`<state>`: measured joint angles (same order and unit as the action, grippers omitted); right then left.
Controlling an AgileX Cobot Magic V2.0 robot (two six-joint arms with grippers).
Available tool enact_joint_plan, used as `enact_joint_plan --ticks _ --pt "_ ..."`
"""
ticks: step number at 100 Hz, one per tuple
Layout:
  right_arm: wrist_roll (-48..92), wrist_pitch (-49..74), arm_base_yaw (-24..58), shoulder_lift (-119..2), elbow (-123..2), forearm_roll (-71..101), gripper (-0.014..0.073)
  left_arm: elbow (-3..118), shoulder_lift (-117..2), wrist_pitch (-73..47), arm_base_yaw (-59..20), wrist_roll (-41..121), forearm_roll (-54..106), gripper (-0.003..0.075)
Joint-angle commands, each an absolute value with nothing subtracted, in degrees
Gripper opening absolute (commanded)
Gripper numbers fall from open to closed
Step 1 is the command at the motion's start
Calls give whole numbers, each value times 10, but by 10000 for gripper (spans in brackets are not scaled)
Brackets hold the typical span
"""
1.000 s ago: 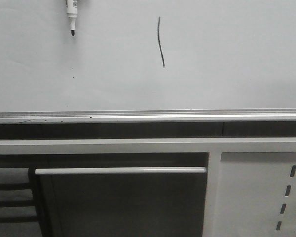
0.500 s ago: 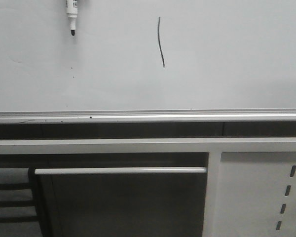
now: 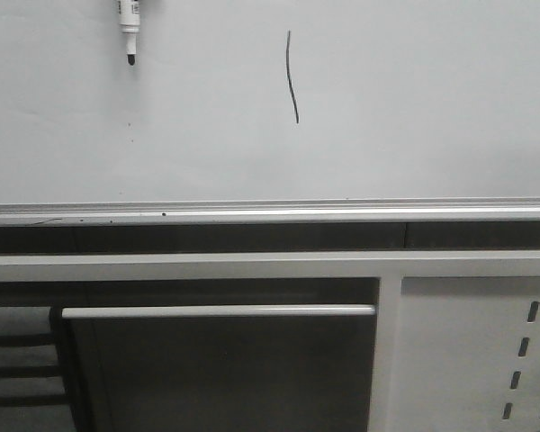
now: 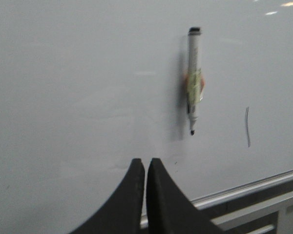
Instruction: Write number 1 on whiteboard
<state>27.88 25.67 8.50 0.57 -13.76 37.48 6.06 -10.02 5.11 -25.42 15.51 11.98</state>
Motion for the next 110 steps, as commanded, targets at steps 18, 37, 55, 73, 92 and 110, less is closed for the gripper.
enact_joint_plan --ticks 18,37,55,73,92,110 --pt "282 221 81 15 -152 385 -71 12 -10 19 -155 72 62 -20" --pt "282 221 81 15 -152 385 -71 -26 16 15 -112 45 65 -20" --pt "282 221 81 15 -152 385 -71 -26 16 0 -114 45 74 -20" --pt "282 221 81 15 -152 385 -71 -26 15 0 -114 45 74 -20" --pt "282 221 81 15 -152 385 -71 -26 15 0 -114 45 74 -20" --pt "282 221 81 15 -152 385 -71 -26 15 0 -114 45 74 -20"
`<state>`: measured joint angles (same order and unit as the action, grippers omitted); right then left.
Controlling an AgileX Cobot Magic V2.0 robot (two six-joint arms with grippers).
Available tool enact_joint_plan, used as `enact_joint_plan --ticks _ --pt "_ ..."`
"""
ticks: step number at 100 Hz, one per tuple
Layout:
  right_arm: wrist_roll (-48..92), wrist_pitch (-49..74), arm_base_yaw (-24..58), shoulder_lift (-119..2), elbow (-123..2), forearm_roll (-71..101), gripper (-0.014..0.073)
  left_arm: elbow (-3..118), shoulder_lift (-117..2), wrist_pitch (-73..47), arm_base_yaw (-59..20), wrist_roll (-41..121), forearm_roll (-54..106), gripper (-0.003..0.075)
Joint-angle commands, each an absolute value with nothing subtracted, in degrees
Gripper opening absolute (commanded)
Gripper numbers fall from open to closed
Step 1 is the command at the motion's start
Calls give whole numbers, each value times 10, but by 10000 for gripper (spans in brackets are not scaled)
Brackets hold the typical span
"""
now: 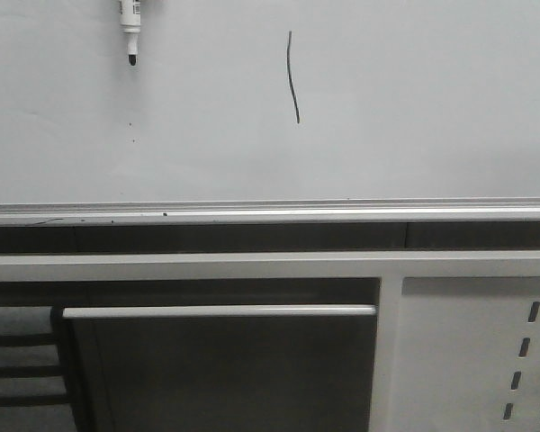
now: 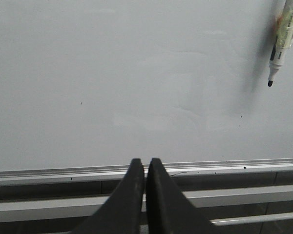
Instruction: Write number 1 on whiteboard
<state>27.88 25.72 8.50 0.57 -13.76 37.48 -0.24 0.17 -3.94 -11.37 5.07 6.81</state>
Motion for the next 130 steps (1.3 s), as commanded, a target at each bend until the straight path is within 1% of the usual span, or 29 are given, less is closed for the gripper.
enact_joint_plan --ticks 1,14,20,25,35,45,57,71,75,130 --pt "282 221 81 15 -152 385 -71 -26 15 0 -114 45 74 -20" --pt "282 221 81 15 -151 381 -71 -26 15 0 -114 45 74 -20" --pt "276 214 81 15 -151 329 -71 -26 15 0 -114 45 74 -20" --pt "231 199 79 12 -146 264 -71 -26 15 0 -114 45 74 -20" --pt "74 128 71 6 -117 112 -71 -26 15 0 -114 45 74 -20" --pt "17 93 48 4 -84 35 -71 -26 15 0 -114 45 74 -20" --pt "15 59 7 4 -35 25 -71 -26 15 0 -114 45 74 -20" --pt "13 12 -4 16 23 22 -71 -26 15 0 -114 45 74 -20" --pt "12 48 -4 16 21 17 -71 -26 15 0 -114 45 74 -20" --pt "12 46 -4 16 21 11 -71 -26 14 0 -114 45 74 -20"
